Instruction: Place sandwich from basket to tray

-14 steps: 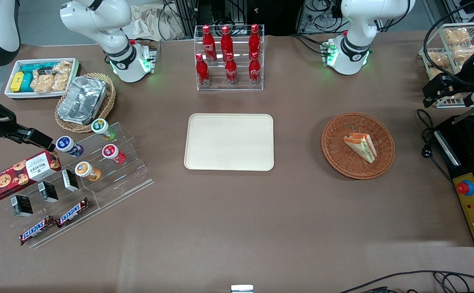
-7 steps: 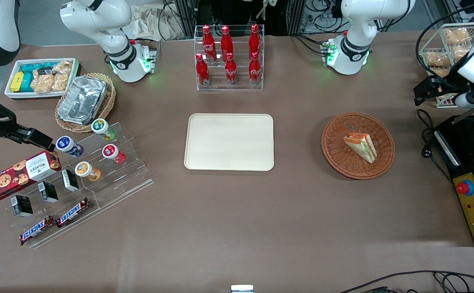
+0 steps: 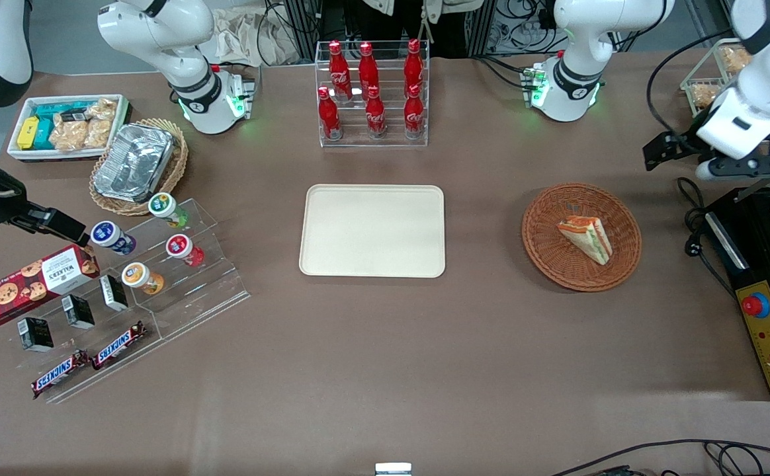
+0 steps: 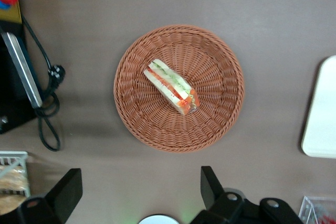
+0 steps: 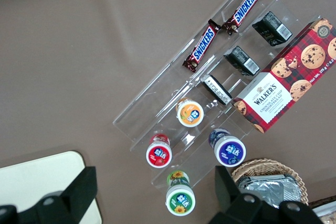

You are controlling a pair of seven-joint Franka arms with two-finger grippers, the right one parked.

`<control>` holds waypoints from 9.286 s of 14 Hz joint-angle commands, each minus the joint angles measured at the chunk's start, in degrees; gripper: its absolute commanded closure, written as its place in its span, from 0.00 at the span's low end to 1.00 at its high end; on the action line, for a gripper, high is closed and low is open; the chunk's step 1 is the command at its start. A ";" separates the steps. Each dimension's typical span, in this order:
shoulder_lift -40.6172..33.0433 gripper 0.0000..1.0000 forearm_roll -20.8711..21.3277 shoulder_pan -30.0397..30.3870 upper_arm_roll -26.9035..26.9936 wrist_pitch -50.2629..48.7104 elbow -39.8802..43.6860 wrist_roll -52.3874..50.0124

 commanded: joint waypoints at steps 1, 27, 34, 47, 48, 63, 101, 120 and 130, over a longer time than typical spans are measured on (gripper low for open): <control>-1.89 0.00 -0.40 -0.03 -0.01 4.11 -4.58 -4.60; 20.17 0.00 0.48 -3.46 -0.45 43.06 -19.09 -43.20; 20.69 0.00 0.56 -3.55 -0.36 45.69 -21.73 -43.38; 17.81 0.87 0.65 -3.63 -0.28 40.73 -18.41 -47.16; 16.93 0.86 0.65 -3.72 -0.45 35.55 -15.43 -46.98; 16.39 0.88 0.21 -3.63 -2.12 -16.51 33.53 -20.64; 43.80 0.89 4.08 -32.73 -13.28 29.86 15.45 -37.58; 29.15 0.01 4.17 -24.92 -12.93 3.35 25.27 -31.69; 23.17 0.01 7.07 -1.46 -12.84 -8.01 33.73 -5.35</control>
